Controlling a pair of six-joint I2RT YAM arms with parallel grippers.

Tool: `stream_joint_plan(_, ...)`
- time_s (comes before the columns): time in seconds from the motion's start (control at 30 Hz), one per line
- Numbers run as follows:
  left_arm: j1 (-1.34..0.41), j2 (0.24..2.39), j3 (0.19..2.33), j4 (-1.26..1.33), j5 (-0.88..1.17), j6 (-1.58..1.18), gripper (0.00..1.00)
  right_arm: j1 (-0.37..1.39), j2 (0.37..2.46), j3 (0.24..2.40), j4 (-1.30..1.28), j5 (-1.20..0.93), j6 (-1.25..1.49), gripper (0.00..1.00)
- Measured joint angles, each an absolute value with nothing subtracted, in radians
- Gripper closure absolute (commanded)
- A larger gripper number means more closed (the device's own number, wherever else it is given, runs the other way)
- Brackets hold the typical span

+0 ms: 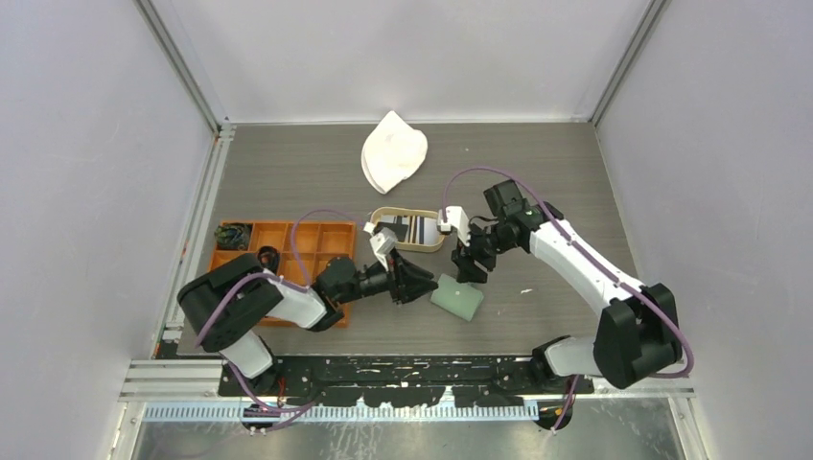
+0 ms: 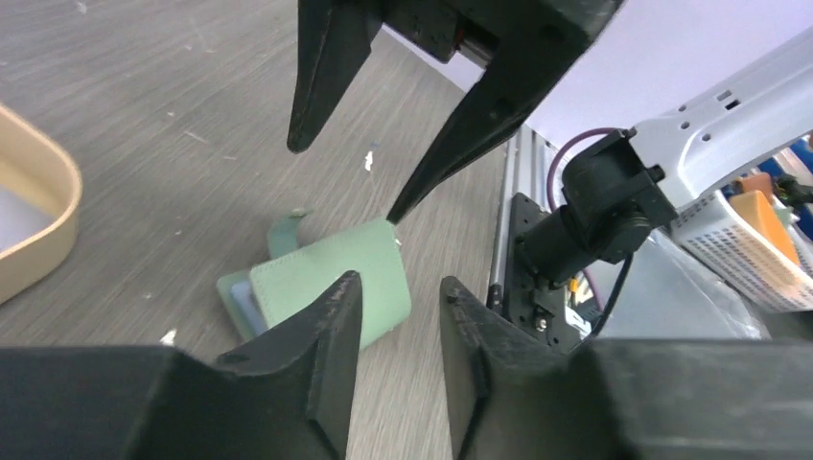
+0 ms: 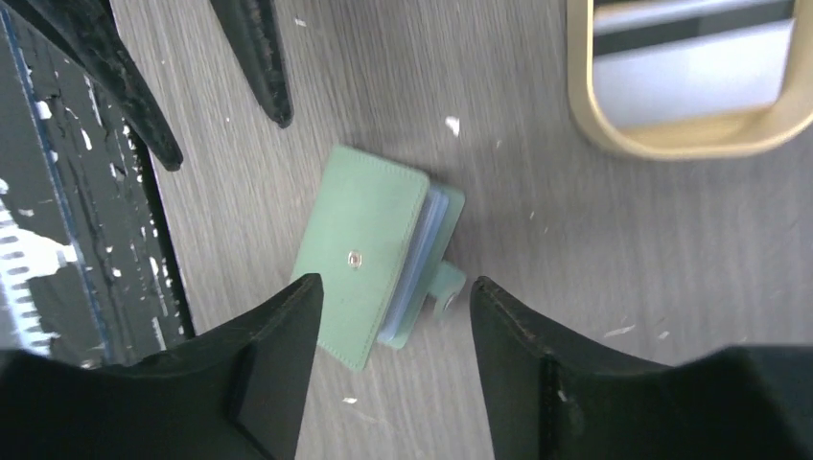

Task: Put the credit cards into the card holder
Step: Close the card holder at the center of the board.

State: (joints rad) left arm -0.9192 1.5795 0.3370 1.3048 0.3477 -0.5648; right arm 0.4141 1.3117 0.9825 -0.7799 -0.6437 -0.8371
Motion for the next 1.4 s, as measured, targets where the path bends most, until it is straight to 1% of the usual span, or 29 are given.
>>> stream_joint_plan(0.07,-0.906,1.636,0.410,1.283,0.392,-0.619,0.82,0.366,1.338,0.974,-0.822,-0.656,-0.843,0.47)
stream_joint_plan(0.1,-0.906,1.660,0.436,1.277,0.408,-0.640,0.86,0.344,1.348,0.979,-0.835,-0.661,-0.847,0.49)
stream_joint_plan(0.17,-0.907,1.715,0.483,1.270,0.434,-0.681,0.89,0.292,1.385,1.011,-0.887,-0.682,-0.855,0.49)
stream_joint_plan(0.3,-0.907,1.827,0.559,1.217,0.469,-0.735,0.92,0.219,1.470,1.072,-0.925,-0.700,-0.860,0.49)
stream_joint_plan(0.47,-0.907,1.904,0.611,1.124,0.459,-0.757,0.96,0.214,1.493,1.066,-0.931,-0.694,-0.854,0.50)
stream_joint_plan(0.67,-0.907,1.925,0.622,1.018,0.413,-0.756,0.97,0.246,1.501,1.035,-0.884,-0.661,-0.822,0.51)
stream_joint_plan(0.87,-0.907,1.926,0.636,0.978,0.390,-0.756,0.98,0.317,1.541,1.010,-0.817,-0.570,-0.786,0.56)
stream_joint_plan(1.03,-0.907,1.932,0.639,0.981,0.388,-0.760,0.98,0.333,1.563,0.997,-0.788,-0.519,-0.775,0.61)
stream_joint_plan(1.2,-0.907,1.944,0.639,1.002,0.389,-0.774,0.98,0.342,1.572,0.997,-0.775,-0.493,-0.765,0.72)
stream_joint_plan(1.37,-0.907,1.946,0.639,1.007,0.389,-0.780,0.98,0.346,1.572,0.997,-0.776,-0.487,-0.758,0.92)
stream_joint_plan(1.4,-0.907,1.946,0.639,1.007,0.389,-0.780,0.98,0.346,1.573,0.997,-0.778,-0.487,-0.756,0.95)
